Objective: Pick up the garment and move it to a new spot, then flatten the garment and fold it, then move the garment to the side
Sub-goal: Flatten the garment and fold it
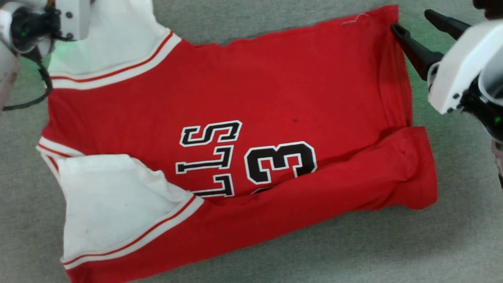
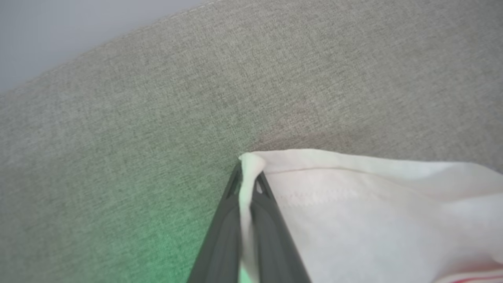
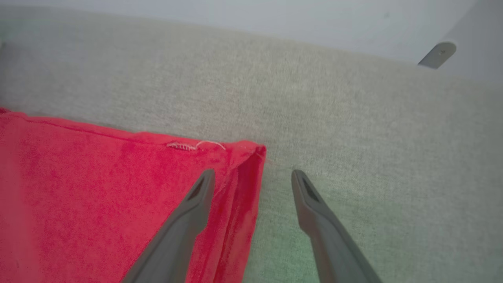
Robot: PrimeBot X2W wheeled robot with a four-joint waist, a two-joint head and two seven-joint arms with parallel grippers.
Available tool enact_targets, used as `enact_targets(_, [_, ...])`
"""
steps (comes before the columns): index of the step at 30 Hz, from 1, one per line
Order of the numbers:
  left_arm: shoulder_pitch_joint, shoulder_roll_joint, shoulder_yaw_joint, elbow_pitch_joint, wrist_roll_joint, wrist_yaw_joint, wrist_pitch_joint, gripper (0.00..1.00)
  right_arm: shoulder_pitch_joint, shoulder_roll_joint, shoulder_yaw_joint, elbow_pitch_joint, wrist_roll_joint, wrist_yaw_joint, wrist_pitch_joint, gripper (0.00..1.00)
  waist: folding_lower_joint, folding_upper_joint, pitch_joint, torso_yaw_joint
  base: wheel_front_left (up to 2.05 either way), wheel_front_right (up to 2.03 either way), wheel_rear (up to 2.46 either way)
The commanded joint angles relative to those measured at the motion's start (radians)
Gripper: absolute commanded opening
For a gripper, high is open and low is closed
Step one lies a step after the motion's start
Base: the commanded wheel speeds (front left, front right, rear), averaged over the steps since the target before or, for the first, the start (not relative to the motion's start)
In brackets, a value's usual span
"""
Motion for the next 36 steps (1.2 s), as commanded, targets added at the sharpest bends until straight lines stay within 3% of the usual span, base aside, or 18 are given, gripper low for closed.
enact_targets(1, [0.020, -0.014, -0.014, 0.015, 0.005, -0.007, 0.004, 0.00, -0.050, -0.006, 0.024, 0.055, 0.019, -0.001, 0.028, 1.00, 0.0000, 0.0000, 0.010, 0.020, 0.00, 0.00, 0.00])
enact_targets(10, [0.015, -0.043, -0.017, 0.047, 0.000, -0.018, -0.013, 0.00, -0.163, -0.011, 0.144, 0.254, 0.091, -0.001, 0.176, 1.00, 0.0000, 0.0000, 0.019, 0.045, 0.00, 0.00, 0.00])
enact_targets(11, [0.016, -0.047, -0.018, 0.051, -0.001, -0.020, -0.014, 0.00, -0.172, -0.013, 0.157, 0.270, 0.098, -0.001, 0.188, 0.83, 0.0000, 0.0000, 0.019, 0.047, 0.00, 0.00, 0.00])
enact_targets(13, [0.017, -0.054, -0.014, 0.059, -0.006, -0.024, -0.019, 0.00, -0.191, -0.017, 0.182, 0.292, 0.100, -0.001, 0.199, 0.00, 0.0000, 0.0000, 0.018, 0.051, 0.00, 0.00, 0.00])
enact_targets(20, [0.026, -0.071, 0.019, 0.077, -0.053, -0.034, -0.038, 0.00, -0.220, -0.052, 0.240, 0.329, 0.148, -0.001, 0.188, 0.00, 0.0000, 0.0000, -0.012, 0.066, 0.00, 0.00, 0.00])
enact_targets(27, [0.033, -0.078, 0.054, 0.063, -0.115, -0.040, -0.028, 0.00, -0.204, -0.108, 0.264, 0.314, 0.178, -0.001, 0.091, 0.00, 0.0000, 0.0000, -0.079, 0.100, 0.00, 0.00, 0.00])
enact_targets(36, [0.075, -0.057, 0.054, -0.043, -0.149, -0.035, 0.016, 0.00, -0.129, -0.190, 0.312, 0.270, 0.222, -0.001, 0.008, 0.00, 0.0000, 0.0000, -0.195, 0.153, 0.00, 0.00, 0.00])
